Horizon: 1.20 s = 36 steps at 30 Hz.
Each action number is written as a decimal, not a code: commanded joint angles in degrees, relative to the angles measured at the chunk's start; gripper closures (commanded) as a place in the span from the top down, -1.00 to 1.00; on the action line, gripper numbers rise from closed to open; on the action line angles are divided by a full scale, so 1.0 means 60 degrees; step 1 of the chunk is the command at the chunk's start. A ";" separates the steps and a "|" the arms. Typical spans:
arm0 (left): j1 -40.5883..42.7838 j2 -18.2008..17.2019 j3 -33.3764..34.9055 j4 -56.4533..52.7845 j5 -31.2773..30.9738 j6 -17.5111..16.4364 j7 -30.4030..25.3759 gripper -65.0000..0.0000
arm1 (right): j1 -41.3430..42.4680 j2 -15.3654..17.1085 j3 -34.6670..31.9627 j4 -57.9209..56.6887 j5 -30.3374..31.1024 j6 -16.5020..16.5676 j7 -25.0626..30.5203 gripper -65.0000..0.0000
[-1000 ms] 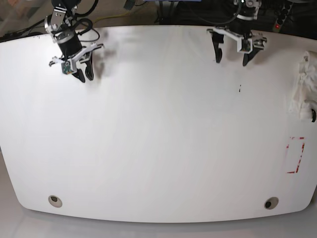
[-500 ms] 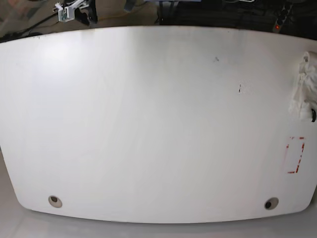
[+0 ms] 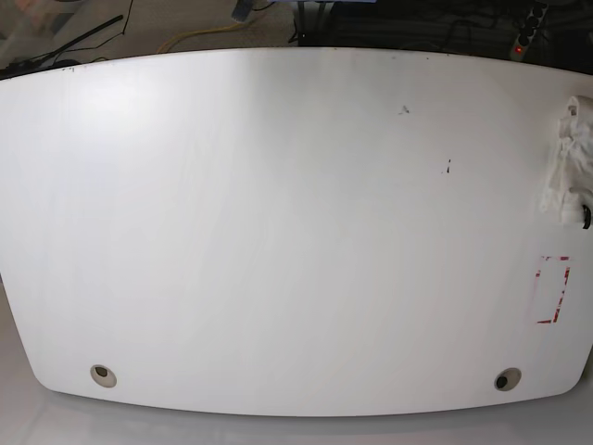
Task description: Fold the T-shirt properly
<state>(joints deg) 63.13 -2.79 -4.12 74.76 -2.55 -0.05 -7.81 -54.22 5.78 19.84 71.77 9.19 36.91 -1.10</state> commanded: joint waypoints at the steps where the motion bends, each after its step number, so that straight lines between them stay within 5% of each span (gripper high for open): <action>1: -0.0552 -0.0041 -0.0009 -0.0863 0.0021 0.0016 -0.0156 0.48 | 0.0501 0.0099 -0.0046 -0.0980 -0.0264 0.0084 0.0162 -0.58; 10: -0.3629 -0.0466 0.0372 -0.4893 0.0051 0.0016 -0.0156 0.47 | 0.3168 0.0113 -0.0031 -0.4174 -0.1598 0.0040 0.0162 -0.58; 18: -0.5944 -0.0612 0.0430 -0.8101 0.0065 0.0016 -0.0126 0.47 | 0.4692 0.0128 -0.0075 -0.5624 -0.2697 -0.1147 0.0162 -0.58; 27: -0.8405 -0.0671 0.0460 -1.1339 0.0080 0.0016 -0.0112 0.47 | 0.6230 0.0128 -0.0090 -0.7368 -0.2916 -0.1777 0.0162 -0.56; 36: -0.9401 -0.0612 0.1148 -1.2460 0.0036 0.0046 -0.0112 0.47 | 0.7021 0.0275 -0.0090 -0.8276 -0.2916 -0.2026 0.0162 -0.56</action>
<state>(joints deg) 5.82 -6.07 2.70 0.51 -2.37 -0.03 -8.69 -11.79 6.57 19.16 22.33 -8.64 24.60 -0.43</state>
